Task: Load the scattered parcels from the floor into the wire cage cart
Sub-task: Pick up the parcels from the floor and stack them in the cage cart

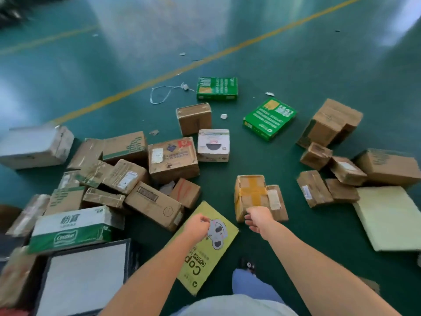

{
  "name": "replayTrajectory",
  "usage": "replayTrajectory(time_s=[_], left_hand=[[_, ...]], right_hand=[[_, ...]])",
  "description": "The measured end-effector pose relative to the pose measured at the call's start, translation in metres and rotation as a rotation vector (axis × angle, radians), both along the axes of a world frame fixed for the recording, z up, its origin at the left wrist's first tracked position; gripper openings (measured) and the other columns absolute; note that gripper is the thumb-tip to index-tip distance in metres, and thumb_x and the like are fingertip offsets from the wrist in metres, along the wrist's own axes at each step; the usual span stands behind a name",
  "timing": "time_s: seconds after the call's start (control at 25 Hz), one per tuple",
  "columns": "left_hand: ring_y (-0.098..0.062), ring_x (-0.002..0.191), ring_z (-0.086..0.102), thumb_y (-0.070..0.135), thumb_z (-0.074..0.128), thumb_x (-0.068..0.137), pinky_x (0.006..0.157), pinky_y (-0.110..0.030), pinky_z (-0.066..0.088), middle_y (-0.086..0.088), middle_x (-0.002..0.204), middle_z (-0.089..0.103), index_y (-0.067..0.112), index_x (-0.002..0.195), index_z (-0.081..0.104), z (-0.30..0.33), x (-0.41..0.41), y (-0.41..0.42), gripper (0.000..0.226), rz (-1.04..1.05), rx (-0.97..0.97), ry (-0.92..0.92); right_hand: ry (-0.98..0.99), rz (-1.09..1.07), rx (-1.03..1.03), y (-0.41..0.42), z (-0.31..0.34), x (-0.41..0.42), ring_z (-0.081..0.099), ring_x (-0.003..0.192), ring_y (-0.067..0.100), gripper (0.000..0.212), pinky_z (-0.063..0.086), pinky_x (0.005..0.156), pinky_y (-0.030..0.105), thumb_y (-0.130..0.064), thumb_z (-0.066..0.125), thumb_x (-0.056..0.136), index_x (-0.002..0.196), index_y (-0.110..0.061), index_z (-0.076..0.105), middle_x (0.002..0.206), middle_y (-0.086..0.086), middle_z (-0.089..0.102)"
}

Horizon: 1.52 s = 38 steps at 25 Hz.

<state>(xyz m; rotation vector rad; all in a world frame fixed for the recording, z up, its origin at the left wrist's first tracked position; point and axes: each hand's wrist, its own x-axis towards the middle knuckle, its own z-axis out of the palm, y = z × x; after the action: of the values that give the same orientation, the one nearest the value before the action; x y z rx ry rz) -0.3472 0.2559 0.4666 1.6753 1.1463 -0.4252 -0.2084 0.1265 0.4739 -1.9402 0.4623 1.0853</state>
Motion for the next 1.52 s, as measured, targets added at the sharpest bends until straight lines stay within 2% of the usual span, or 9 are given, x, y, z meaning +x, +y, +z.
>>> replayTrajectory(time_s=[0.2, 0.36, 0.56, 0.76, 0.92, 1.12, 1.32, 1.4, 1.52], left_hand=[[-0.016, 0.079, 0.057, 0.009, 0.044, 0.095, 0.065, -0.027, 0.048, -0.004, 0.095, 0.061, 0.014, 0.112, 0.059, 0.003, -0.013, 0.051, 0.023, 0.242, -0.017, 0.055], [-0.018, 0.074, 0.057, 0.007, 0.046, 0.092, 0.058, -0.024, 0.046, -0.004, 0.089, 0.061, 0.011, 0.105, 0.061, -0.005, -0.060, 0.097, 0.021, 0.367, -0.012, 0.067], [-0.023, 0.092, 0.064, 0.009, 0.047, 0.091, 0.075, -0.031, 0.052, -0.007, 0.099, 0.065, 0.018, 0.095, 0.059, -0.026, -0.124, 0.178, 0.015, 0.375, 0.004, 0.082], [-0.021, 0.078, 0.058, 0.007, 0.046, 0.090, 0.066, -0.028, 0.045, -0.006, 0.088, 0.061, 0.014, 0.096, 0.060, -0.046, -0.167, 0.234, 0.016, 0.350, -0.009, 0.107], [-0.023, 0.077, 0.055, 0.004, 0.046, 0.088, 0.069, -0.033, 0.046, -0.007, 0.083, 0.060, 0.014, 0.088, 0.059, -0.066, -0.202, 0.233, 0.017, 0.460, -0.027, 0.175], [-0.033, 0.095, 0.063, 0.005, 0.049, 0.089, 0.087, -0.042, 0.052, -0.017, 0.108, 0.066, 0.012, 0.098, 0.061, -0.091, -0.273, 0.200, 0.016, 0.690, -0.017, 0.238], [-0.029, 0.094, 0.063, 0.006, 0.046, 0.093, 0.093, -0.039, 0.052, -0.012, 0.107, 0.065, 0.015, 0.099, 0.059, -0.096, -0.337, 0.197, 0.017, 0.738, 0.003, 0.260], [-0.030, 0.103, 0.062, 0.009, 0.046, 0.094, 0.094, -0.041, 0.052, -0.011, 0.109, 0.064, 0.016, 0.100, 0.058, -0.103, -0.369, 0.215, 0.016, 0.717, 0.001, 0.237], [-0.031, 0.101, 0.061, 0.010, 0.046, 0.094, 0.093, -0.042, 0.052, -0.014, 0.112, 0.064, 0.015, 0.102, 0.059, -0.118, -0.427, 0.258, 0.016, 0.645, -0.007, 0.213]], right_hand=[[0.022, 0.248, -0.002, 0.094, -0.001, 0.040, 0.037, 0.049, 0.013, 0.018, 0.026, 0.039, 0.022, -0.013, 0.048, 0.097, 0.079, -0.013, 0.049, 0.062, 0.002, 0.044], [0.046, 0.406, -0.024, 0.166, -0.008, 0.001, 0.042, 0.055, 0.016, 0.014, 0.030, 0.050, 0.025, -0.012, 0.050, 0.097, 0.084, -0.007, 0.053, 0.069, 0.006, 0.049], [0.021, 0.395, -0.038, 0.238, -0.022, -0.074, 0.056, 0.076, 0.019, 0.010, 0.045, 0.070, 0.031, -0.012, 0.050, 0.098, 0.104, -0.006, 0.056, 0.080, 0.005, 0.055], [0.054, 0.390, -0.072, 0.274, -0.036, -0.115, 0.052, 0.066, 0.015, 0.009, 0.040, 0.056, 0.025, -0.013, 0.049, 0.098, 0.103, -0.008, 0.054, 0.078, 0.004, 0.056], [0.078, 0.549, -0.093, 0.282, -0.066, -0.142, 0.052, 0.072, 0.020, 0.010, 0.040, 0.060, 0.029, -0.014, 0.049, 0.098, 0.102, -0.009, 0.057, 0.077, 0.007, 0.057], [0.148, 0.742, -0.061, 0.285, -0.093, -0.196, 0.049, 0.069, 0.020, 0.017, 0.038, 0.058, 0.029, -0.013, 0.049, 0.098, 0.110, -0.006, 0.058, 0.078, 0.008, 0.056], [0.212, 0.761, -0.080, 0.288, -0.090, -0.264, 0.050, 0.066, 0.021, 0.035, 0.041, 0.055, 0.024, -0.003, 0.039, 0.099, 0.132, 0.007, 0.046, 0.082, 0.015, 0.052], [0.235, 0.728, -0.068, 0.296, -0.087, -0.294, 0.054, 0.075, 0.019, 0.033, 0.046, 0.066, 0.025, -0.004, 0.036, 0.101, 0.132, 0.002, 0.044, 0.086, 0.013, 0.054], [0.137, 0.636, -0.112, 0.316, -0.101, -0.343, 0.050, 0.067, 0.012, 0.022, 0.046, 0.061, 0.019, -0.009, 0.039, 0.102, 0.115, -0.005, 0.056, 0.078, 0.004, 0.051]])
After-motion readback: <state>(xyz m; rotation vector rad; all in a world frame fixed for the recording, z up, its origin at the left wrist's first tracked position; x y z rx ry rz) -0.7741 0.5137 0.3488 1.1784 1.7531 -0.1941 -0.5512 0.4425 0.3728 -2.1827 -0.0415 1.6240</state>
